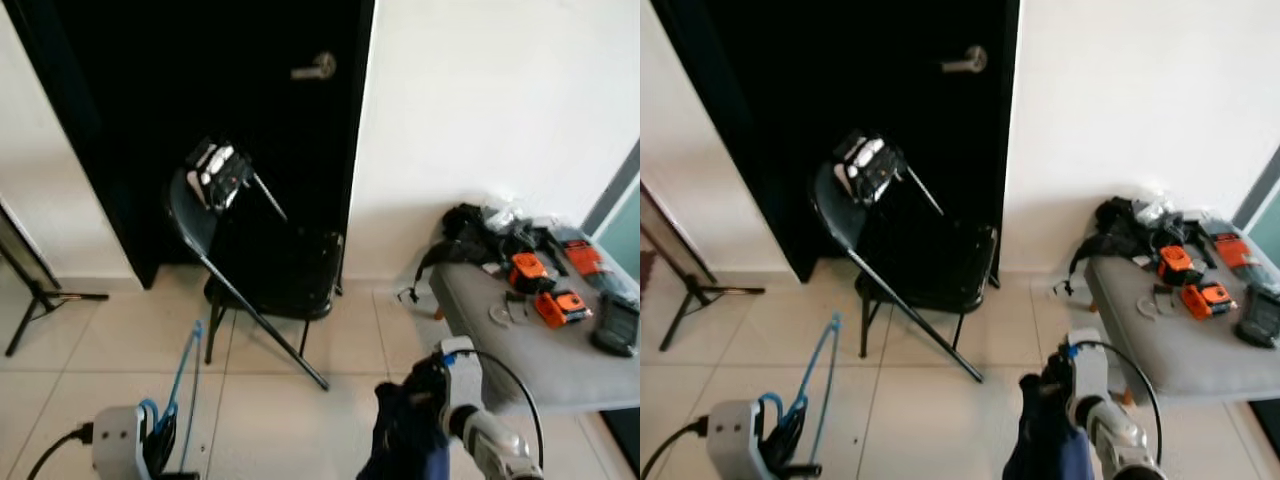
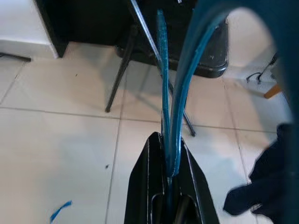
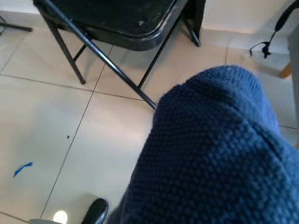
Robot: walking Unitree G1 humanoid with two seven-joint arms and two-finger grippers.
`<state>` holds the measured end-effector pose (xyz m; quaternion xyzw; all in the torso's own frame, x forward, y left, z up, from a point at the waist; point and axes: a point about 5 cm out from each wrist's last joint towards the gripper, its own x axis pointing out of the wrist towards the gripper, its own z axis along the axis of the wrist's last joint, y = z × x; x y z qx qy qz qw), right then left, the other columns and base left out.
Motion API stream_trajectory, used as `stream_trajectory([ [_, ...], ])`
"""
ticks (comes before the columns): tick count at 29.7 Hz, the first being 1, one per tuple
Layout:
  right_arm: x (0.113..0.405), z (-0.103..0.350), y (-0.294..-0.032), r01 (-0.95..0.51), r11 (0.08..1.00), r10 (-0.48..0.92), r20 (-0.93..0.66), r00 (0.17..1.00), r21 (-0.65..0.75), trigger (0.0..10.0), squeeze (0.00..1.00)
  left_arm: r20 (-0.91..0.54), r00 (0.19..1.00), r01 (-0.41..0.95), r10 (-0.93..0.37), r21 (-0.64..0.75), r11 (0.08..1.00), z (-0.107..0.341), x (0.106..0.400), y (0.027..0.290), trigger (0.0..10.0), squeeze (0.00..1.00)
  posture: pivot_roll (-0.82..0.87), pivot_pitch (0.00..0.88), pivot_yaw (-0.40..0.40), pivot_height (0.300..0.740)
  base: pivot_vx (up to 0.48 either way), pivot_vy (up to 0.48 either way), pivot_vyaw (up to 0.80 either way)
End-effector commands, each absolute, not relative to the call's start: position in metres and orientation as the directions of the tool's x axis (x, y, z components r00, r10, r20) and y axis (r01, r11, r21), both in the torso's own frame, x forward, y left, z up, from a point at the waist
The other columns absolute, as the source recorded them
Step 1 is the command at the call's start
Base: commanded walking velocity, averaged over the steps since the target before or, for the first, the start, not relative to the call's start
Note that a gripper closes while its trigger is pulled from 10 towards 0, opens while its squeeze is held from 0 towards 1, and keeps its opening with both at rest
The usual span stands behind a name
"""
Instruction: Hang hanger
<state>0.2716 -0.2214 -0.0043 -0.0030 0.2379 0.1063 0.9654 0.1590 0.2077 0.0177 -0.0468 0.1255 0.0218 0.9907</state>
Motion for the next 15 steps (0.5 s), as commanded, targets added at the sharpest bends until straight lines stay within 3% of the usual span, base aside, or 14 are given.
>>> stream_trajectory([
  [1,0.271,-0.005,-0.22,-0.217,0.975,0.211,-0.461,0.862,0.041,10.0,0.0,-0.261,0.965,-0.055,0.03,-0.089,0.995,0.019,0.156,0.205,10.0,0.0,0.02,0.049,-0.026,0.74,0.0,0.0,0.74],
  [9,0.272,-0.003,-0.22,-0.222,0.974,0.218,-0.454,0.864,0.044,10.0,0.0,-0.285,0.958,-0.047,0.017,-0.097,0.994,0.017,0.159,0.194,10.0,0.0,0.02,0.055,-0.025,0.74,0.0,0.0,0.74],
  [15,0.274,-0.002,-0.218,-0.225,0.973,0.224,-0.447,0.866,0.051,10.0,0.0,-0.314,0.949,-0.046,0.015,-0.092,0.995,0.006,0.163,0.201,10.0,0.0,0.02,0.06,-0.024,0.74,0.0,0.0,0.74],
])
